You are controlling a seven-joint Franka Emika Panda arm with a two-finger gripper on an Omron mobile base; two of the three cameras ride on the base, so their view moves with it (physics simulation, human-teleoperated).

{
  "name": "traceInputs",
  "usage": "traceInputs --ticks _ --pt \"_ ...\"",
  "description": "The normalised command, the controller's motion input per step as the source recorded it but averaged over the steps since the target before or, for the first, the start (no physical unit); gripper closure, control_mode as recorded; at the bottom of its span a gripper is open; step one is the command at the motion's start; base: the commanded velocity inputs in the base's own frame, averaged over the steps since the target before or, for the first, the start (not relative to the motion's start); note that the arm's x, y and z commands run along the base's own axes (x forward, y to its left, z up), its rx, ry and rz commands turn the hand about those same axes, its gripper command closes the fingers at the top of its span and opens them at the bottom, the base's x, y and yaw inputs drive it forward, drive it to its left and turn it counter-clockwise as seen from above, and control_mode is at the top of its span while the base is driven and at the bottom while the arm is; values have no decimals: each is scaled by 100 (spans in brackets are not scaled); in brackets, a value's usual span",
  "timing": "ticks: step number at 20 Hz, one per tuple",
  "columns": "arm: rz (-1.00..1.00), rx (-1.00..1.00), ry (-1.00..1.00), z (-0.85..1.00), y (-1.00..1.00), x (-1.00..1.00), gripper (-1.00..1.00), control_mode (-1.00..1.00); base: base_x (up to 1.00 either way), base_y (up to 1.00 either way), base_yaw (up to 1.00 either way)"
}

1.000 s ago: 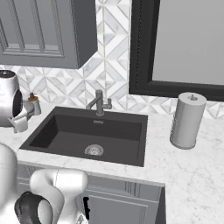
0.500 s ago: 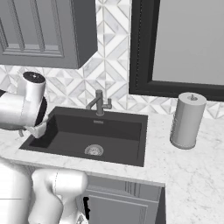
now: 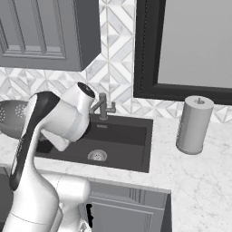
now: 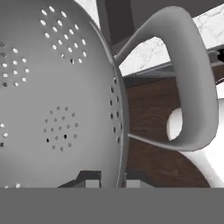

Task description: Put the colander in the sink, put the kiwi in the colander, and turn on the sink faucet and pour water over the colander.

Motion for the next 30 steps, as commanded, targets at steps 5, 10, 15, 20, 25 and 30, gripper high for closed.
traceInputs --ticks 5,10,15,20,25,30 --pt "28 10 4 2 -75 -16 100 -100 0 0 0" --pt "41 1 16 -1 -71 0 100 -100 0 0 0" --pt "41 0 20 0 -62 12 100 -100 0 0 0" --pt "46 0 1 -7 -46 24 100 -100 0 0 0" --pt "49 -1 0 -24 -18 50 100 -100 0 0 0" --pt "47 -1 -8 -19 -10 52 100 -100 0 0 0"
